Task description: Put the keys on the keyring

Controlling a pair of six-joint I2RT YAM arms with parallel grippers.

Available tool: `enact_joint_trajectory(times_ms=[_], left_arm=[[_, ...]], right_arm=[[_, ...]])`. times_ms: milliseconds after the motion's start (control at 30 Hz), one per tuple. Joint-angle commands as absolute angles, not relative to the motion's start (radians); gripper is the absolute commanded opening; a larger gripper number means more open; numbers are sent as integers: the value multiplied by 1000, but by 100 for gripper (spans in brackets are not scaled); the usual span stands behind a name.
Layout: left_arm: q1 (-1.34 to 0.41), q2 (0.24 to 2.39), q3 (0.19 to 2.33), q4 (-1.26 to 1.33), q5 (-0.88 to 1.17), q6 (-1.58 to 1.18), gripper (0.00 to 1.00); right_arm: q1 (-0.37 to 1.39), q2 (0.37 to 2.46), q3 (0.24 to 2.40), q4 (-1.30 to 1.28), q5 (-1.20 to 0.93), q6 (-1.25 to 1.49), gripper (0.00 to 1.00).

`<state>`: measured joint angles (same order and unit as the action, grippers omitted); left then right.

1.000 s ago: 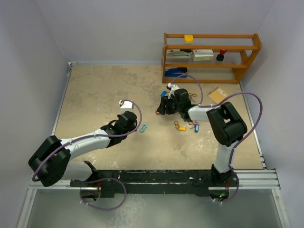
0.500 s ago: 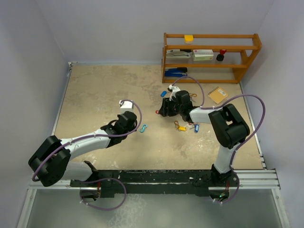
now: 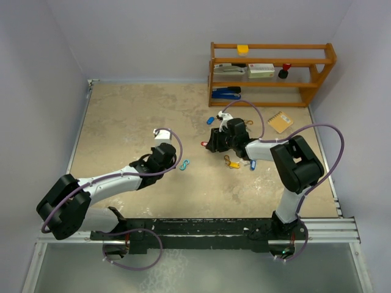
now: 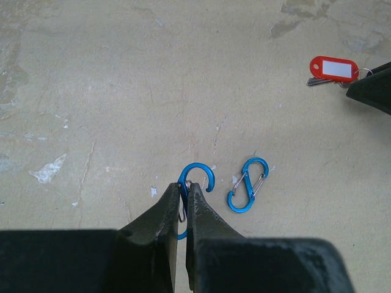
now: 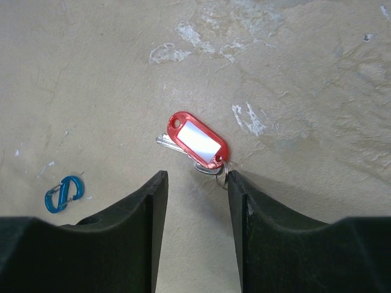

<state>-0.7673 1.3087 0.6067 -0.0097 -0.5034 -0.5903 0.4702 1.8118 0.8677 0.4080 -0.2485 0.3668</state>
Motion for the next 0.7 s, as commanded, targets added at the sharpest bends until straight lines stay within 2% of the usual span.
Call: enact_joint_trajectory(times_ms=[0,300,667], left_arm=[[-770,1293,606,20,-525,-590,0],[-769,1293,603,21,-527,-590,0],[-770,1298,603,25,-528,-589,0]], right_arm=[[469,1799,857,367,-207,375,46],[468,1812,868,356,-185,387,35],[466,1823,880,348,-162,392,12]])
